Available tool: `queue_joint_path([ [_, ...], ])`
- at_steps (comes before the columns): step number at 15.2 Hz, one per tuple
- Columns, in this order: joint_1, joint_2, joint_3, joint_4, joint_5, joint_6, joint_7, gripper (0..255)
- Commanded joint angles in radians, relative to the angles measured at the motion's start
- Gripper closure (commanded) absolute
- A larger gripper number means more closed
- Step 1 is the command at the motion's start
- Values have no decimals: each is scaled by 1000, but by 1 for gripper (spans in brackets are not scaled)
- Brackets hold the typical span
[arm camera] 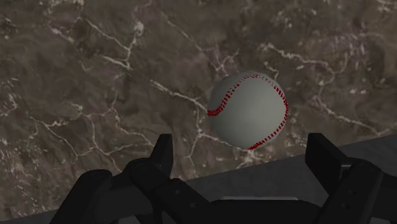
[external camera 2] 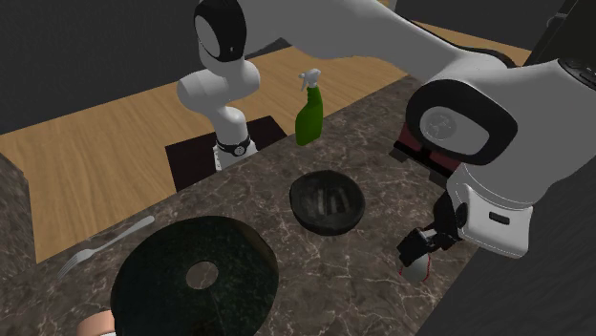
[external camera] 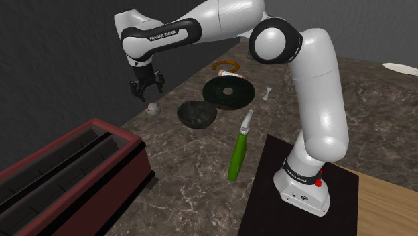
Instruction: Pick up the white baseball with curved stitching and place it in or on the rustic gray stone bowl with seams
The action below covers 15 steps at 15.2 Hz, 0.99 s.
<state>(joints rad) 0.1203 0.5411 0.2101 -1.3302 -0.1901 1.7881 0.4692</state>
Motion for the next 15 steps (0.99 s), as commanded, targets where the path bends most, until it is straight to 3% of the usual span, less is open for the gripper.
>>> queue_joint_path([
  [1, 16, 53, -4, 73, -13, -22, 7, 0],
  [8, 7, 61, -8, -17, -18, 75, 14, 0],
  [15, 7, 61, -8, -17, -18, 75, 14, 0],
])
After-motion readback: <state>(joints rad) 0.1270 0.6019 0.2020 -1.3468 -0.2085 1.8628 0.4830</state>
